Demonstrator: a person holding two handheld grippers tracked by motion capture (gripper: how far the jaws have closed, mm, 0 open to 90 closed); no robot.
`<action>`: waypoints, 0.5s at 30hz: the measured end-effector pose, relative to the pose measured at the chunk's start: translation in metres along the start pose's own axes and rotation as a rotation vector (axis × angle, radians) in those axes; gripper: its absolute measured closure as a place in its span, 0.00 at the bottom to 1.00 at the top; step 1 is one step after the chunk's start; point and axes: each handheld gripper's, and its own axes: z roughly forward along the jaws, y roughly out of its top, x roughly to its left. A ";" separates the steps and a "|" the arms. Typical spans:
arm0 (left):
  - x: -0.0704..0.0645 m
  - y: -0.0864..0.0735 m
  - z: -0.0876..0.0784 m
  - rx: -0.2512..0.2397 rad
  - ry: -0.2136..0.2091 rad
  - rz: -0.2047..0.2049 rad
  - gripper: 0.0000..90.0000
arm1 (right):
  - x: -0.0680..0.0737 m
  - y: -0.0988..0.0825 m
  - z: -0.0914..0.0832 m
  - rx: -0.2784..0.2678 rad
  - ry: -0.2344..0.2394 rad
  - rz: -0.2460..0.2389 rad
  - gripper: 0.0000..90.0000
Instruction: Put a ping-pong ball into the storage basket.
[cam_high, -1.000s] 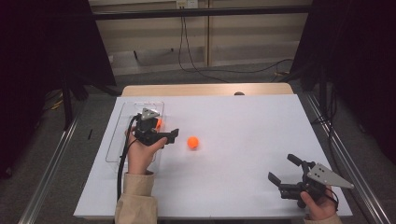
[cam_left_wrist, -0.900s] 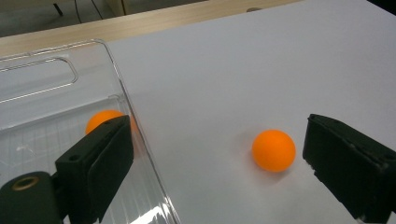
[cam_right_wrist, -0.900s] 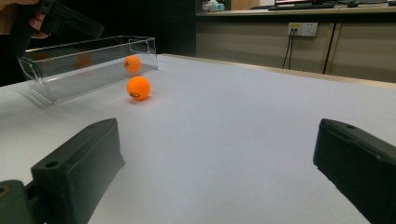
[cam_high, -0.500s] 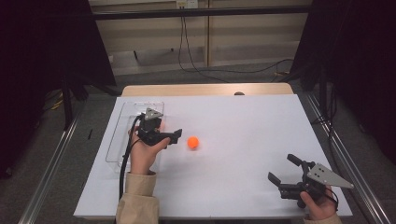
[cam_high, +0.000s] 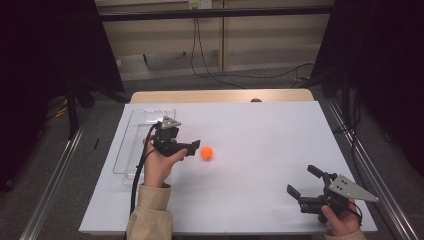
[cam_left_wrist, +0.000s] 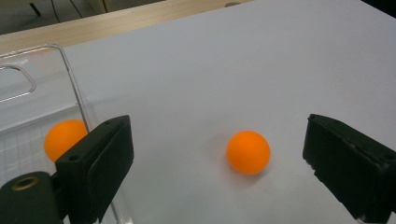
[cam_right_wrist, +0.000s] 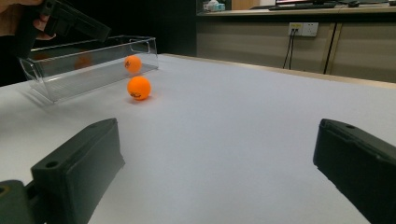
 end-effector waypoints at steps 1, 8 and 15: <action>-0.001 0.000 0.001 0.001 -0.004 -0.001 0.10 | 0.000 0.000 0.000 0.000 0.000 0.000 0.01; -0.004 0.000 0.003 0.006 -0.008 0.009 0.10 | 0.000 0.000 0.000 0.001 0.001 -0.004 0.01; -0.008 0.001 0.007 0.021 -0.025 0.021 0.10 | 0.000 0.000 0.000 0.002 0.002 -0.006 0.01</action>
